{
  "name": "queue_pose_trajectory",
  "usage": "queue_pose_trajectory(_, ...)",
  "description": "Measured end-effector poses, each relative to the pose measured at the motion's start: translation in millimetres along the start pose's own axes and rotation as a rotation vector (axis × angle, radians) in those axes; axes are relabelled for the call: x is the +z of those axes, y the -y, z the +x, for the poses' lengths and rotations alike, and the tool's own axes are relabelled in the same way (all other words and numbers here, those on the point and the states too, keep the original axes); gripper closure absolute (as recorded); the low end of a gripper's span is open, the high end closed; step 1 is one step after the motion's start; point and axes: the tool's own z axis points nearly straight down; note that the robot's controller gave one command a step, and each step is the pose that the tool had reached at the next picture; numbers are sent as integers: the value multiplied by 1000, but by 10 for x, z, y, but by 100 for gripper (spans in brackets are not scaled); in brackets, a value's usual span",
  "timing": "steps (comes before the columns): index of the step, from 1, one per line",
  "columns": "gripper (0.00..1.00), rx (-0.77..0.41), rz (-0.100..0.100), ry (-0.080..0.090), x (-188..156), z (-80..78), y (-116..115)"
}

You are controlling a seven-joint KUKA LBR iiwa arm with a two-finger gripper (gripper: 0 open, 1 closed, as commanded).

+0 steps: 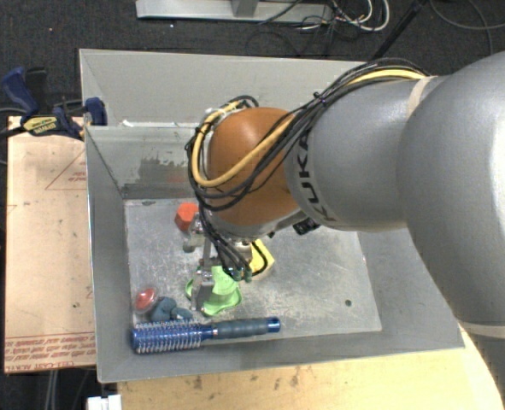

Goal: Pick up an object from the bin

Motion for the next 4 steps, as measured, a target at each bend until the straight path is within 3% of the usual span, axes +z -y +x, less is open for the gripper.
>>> queue_pose_trajectory(1,0,-59,-2,12,-356,-71,-10)
queue_pose_trajectory(2,0,-469,-2,39,606,163,-503)
queue_pose_trajectory(3,100,-470,6,1,628,237,-476)
queue_pose_trajectory(4,100,-497,0,19,-566,113,-331)
